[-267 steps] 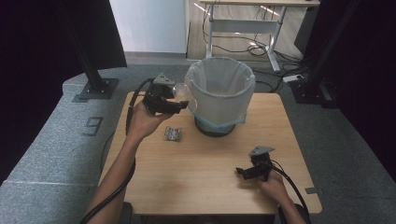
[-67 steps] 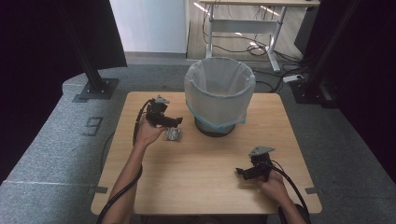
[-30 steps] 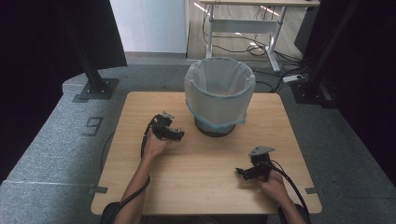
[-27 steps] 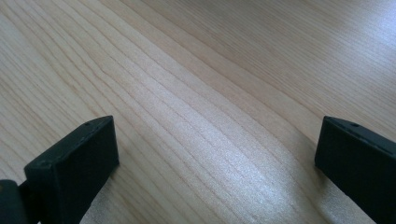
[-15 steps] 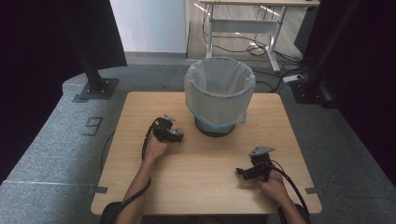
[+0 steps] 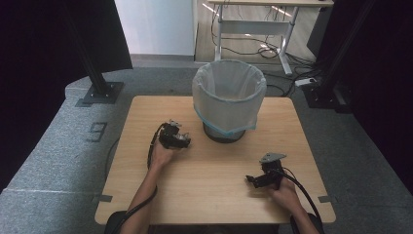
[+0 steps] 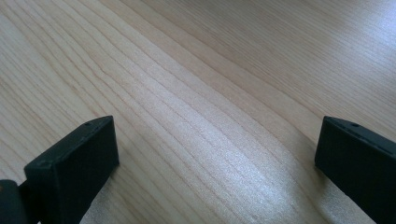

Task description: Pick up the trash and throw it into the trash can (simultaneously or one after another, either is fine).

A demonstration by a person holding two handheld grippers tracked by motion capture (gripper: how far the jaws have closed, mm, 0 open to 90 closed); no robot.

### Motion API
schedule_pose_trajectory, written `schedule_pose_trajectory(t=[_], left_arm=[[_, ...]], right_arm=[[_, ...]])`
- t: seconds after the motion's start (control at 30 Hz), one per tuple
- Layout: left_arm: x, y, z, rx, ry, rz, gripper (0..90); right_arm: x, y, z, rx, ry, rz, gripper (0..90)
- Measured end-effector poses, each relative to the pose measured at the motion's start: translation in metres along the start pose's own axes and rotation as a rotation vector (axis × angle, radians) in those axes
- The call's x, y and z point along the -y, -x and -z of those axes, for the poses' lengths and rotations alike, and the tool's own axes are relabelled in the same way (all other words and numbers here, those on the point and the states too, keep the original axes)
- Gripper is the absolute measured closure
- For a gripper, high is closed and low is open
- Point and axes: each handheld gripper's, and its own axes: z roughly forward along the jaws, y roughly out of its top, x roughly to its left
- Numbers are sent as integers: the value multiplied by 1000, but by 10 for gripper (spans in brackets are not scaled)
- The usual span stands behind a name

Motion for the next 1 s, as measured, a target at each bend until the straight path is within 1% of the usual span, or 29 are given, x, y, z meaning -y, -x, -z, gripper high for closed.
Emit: schedule_pose_trajectory(t=[0.13,0.27,0.43,0.67,0.83,1.0], left_arm=[[0,0,2,1,-5,-2,156],[-3,-1,7,1,0,0,156],[-7,-3,16,20,9,18,156],[-13,-5,27,25,13,17,156],[-19,-5,35,25,8,5,156],[-25,-4,44,29,8,4,157]], right_arm=[[0,0,0,0,0,0,0],[0,0,0,-1,-1,1,0],[0,0,0,-1,-1,0,0],[0,0,0,-1,-3,2,0],[0,0,0,-1,-3,2,0],[0,0,0,-1,-3,2,0]])
